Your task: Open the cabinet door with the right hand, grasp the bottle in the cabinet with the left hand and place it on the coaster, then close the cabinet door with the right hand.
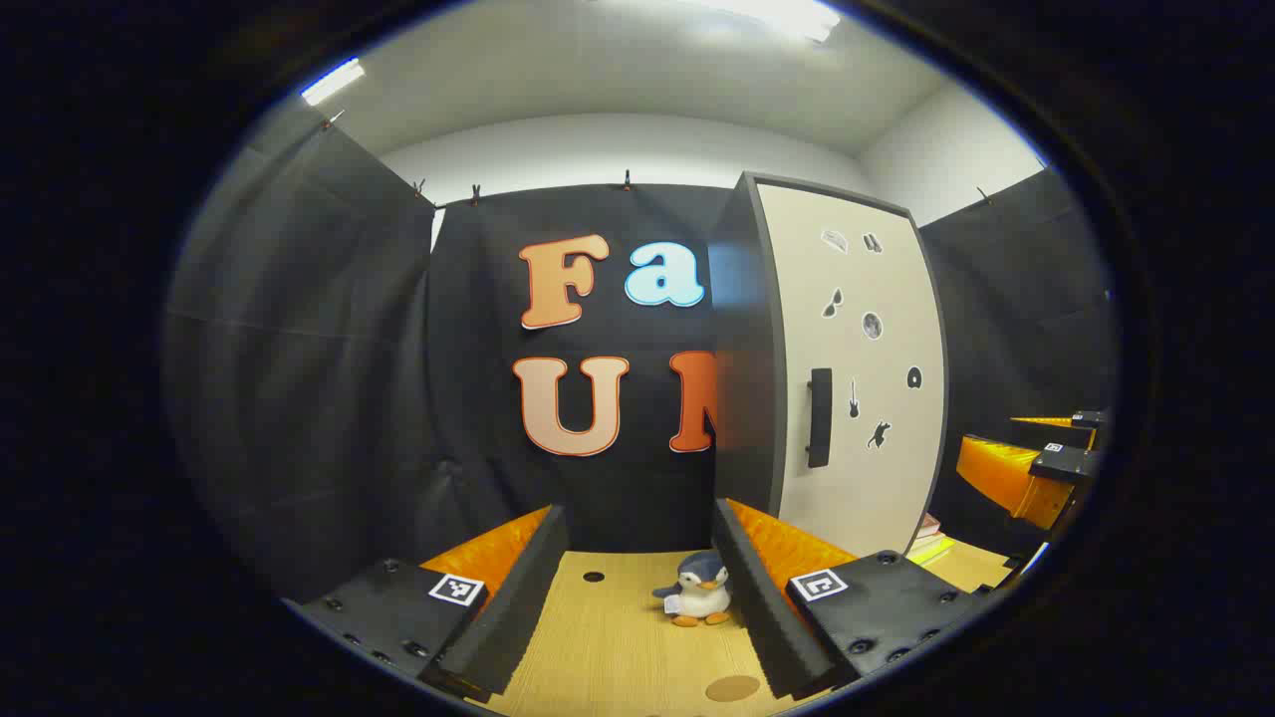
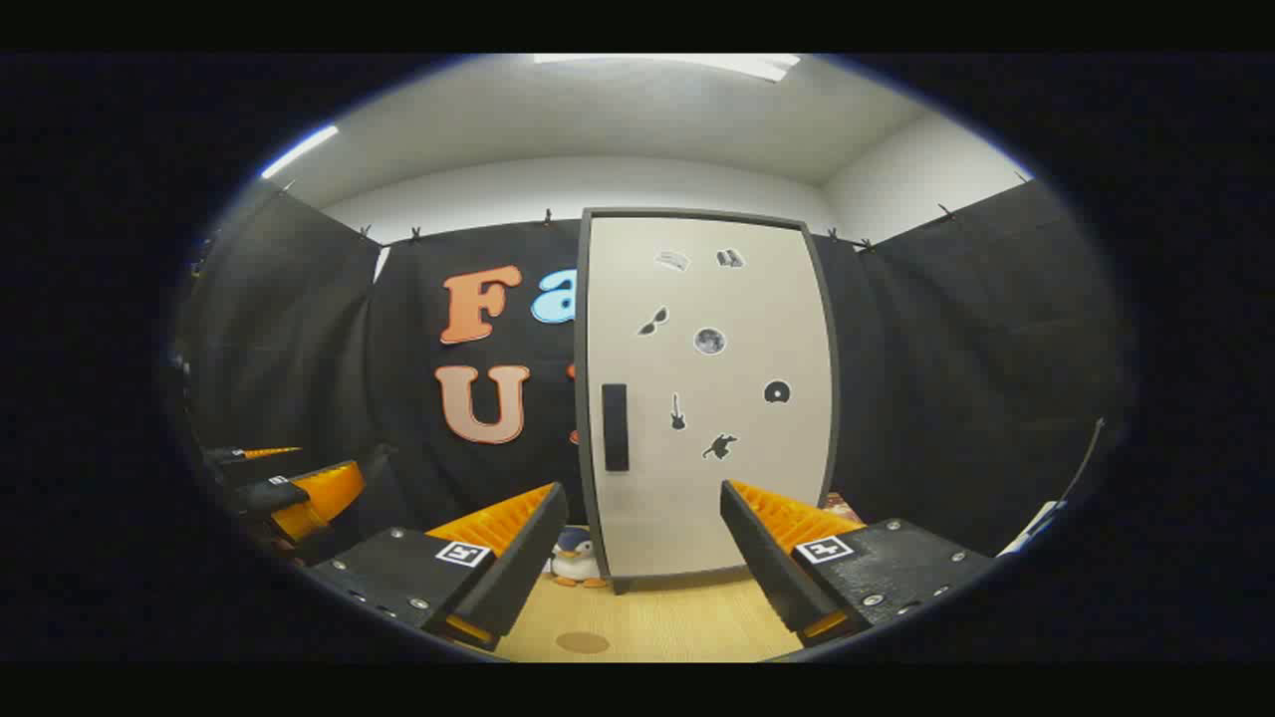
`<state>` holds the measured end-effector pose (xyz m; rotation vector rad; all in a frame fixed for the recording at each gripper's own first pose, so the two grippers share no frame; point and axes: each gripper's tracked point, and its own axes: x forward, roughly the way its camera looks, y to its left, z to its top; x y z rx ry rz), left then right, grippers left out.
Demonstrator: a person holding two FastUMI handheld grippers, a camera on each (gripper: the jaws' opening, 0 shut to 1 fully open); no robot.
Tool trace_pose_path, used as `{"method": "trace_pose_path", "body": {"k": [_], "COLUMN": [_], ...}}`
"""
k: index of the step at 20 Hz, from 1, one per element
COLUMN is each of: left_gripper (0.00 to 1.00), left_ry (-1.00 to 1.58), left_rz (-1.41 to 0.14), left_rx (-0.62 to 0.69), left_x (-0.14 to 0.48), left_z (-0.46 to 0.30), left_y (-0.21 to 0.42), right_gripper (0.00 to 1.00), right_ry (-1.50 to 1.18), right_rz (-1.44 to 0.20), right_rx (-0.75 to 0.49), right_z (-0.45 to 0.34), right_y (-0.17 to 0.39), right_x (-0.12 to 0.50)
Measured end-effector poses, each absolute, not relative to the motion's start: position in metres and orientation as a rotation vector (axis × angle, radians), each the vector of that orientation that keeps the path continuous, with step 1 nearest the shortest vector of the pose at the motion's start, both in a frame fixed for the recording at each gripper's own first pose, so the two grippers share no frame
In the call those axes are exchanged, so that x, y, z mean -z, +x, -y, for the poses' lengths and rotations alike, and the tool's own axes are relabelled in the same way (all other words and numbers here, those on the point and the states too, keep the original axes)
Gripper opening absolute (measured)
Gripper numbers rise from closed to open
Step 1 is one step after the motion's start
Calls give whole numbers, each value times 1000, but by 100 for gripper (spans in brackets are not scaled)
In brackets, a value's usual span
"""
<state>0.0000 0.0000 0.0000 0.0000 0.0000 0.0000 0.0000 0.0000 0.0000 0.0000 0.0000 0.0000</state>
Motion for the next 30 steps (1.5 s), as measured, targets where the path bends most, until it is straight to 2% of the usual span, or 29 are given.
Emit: {"method": "trace_pose_path", "body": {"k": [1,13,14,15,18,22,23,24,30], "left_gripper": [96,96,96,96,96,96,96,96,96], "left_ry": [3,-20,-21,-23,-24,-15,-14,-13,-10], "left_rz": [2,-57,-59,-61,-67,-67,-69,-71,-69], "left_rx": [-2,-20,-21,-24,-31,-43,-43,-46,-50], "left_x": [-1,16,17,16,20,21,22,24,28], "left_z": [-1,5,6,5,5,2,1,0,-6], "left_y": [-1,4,4,5,8,13,14,14,20], "right_gripper": [95,95,99,95,95,95,99,95,95], "right_ry": [5,20,16,13,17,14,10,10,-6], "right_rz": [2,-26,-28,-28,-27,-22,-21,-19,3], "right_rx": [3,-26,-26,-29,-40,-50,-54,-58,-89], "right_z": [-1,0,1,1,-1,-3,-5,-7,-22], "right_y": [2,7,8,8,12,24,29,33,74], "right_x": [-1,6,7,7,6,3,4,3,-6]}}
